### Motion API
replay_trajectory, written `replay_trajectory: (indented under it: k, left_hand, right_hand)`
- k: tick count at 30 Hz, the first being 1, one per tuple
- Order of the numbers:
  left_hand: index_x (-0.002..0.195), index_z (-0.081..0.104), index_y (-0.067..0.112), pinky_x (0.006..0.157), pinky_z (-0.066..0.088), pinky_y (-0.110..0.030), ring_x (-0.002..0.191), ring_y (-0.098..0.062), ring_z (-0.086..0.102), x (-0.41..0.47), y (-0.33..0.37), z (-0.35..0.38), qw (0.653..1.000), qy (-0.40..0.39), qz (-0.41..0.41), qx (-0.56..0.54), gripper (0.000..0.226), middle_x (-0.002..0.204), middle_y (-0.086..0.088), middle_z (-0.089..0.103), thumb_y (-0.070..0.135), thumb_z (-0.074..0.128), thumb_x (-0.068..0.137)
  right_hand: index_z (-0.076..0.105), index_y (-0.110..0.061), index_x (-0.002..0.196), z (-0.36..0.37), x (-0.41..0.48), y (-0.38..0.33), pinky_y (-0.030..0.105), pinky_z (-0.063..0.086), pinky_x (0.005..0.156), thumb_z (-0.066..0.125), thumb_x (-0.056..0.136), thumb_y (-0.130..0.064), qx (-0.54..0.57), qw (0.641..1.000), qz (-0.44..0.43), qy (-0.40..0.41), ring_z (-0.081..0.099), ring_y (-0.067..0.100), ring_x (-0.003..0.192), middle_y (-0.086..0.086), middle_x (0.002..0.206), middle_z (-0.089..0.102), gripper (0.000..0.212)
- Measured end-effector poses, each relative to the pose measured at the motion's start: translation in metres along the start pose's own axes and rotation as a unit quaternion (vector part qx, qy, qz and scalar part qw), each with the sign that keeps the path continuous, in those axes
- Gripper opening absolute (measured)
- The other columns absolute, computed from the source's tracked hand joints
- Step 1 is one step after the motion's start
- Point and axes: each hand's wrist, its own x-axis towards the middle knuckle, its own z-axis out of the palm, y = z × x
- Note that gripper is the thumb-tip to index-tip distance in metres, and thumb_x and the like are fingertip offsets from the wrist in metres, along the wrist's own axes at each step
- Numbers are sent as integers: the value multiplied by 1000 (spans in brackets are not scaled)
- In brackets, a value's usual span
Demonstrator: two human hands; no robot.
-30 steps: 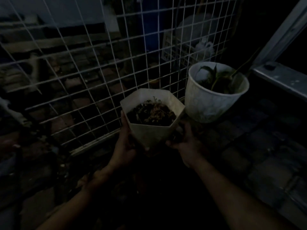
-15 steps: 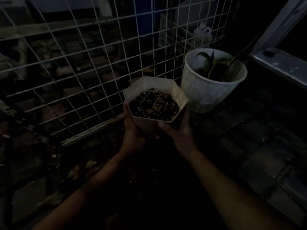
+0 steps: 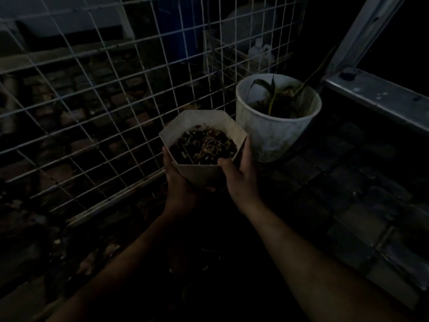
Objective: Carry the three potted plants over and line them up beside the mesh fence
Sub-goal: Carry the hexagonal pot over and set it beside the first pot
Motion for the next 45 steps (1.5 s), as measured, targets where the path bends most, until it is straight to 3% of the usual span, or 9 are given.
replay_trajectory:
  k: [3,7,10,14,22,31,35,40,45]
  left_hand:
    - [158,-25,29,112,45,-19,153,-28,32,5,-4,1,999,-15,6,41,164,170,-21,13,30,98,51]
    - [129,-32,77,121,33,-63,153,-51,26,15,-10,-6,989,-18,64,135,158,168,-30,10,4,93,66]
    - [155,-27,30,116,46,-45,150,-27,39,14,-3,-21,995,-61,53,66,148,165,6,19,35,94,69]
    - [154,18,39,100,59,-43,138,-26,56,14,23,-44,994,-56,92,-6,107,159,-6,41,30,90,75]
    - [91,58,26,78,36,8,122,-21,48,26,44,-45,984,-50,59,162,49,122,-8,53,29,96,59]
    - [98,53,20,82,37,-3,115,-11,37,23,53,-21,981,-20,56,185,49,132,-19,44,25,93,70]
    - [101,53,19,93,43,-25,115,-16,40,27,53,-20,981,-25,43,187,50,132,-17,40,26,93,71]
    - [101,54,19,86,42,-16,108,-12,38,29,50,-21,978,-26,60,196,49,125,-12,36,21,92,72]
    - [104,57,10,71,36,4,105,-12,36,36,50,-25,973,-42,65,218,43,128,-22,42,17,90,77]
  right_hand:
    - [10,-22,163,-3,8,0,43,29,122,53,72,-54,-9,1000,-2,-7,27,18,152,3,169,23,106]
    - [14,-24,162,-8,19,5,51,29,122,54,78,-52,-31,999,-14,-17,27,20,153,3,168,26,97]
    - [18,-20,162,-10,18,9,51,28,123,57,84,-60,-43,999,-31,-7,27,18,154,5,167,28,96]
    - [28,-17,159,-14,7,6,37,32,122,62,87,-60,-50,998,-45,6,32,14,151,4,164,35,90]
    - [53,-16,126,-16,7,8,3,35,94,63,90,-45,-52,995,-89,15,51,-8,112,-1,125,56,47]
    - [58,-4,117,-17,25,2,25,42,92,50,101,-24,-108,987,-113,27,54,21,109,11,122,55,28]
    - [66,1,99,-15,19,4,1,31,99,60,99,-20,-181,957,-217,68,42,4,103,27,122,47,22]
    - [73,-1,93,-20,32,7,51,39,116,64,98,-16,-263,905,-334,-19,63,32,100,16,88,64,18]
    - [75,-2,89,-18,36,8,47,44,101,64,93,-17,-254,906,-339,-22,67,36,88,15,84,70,19]
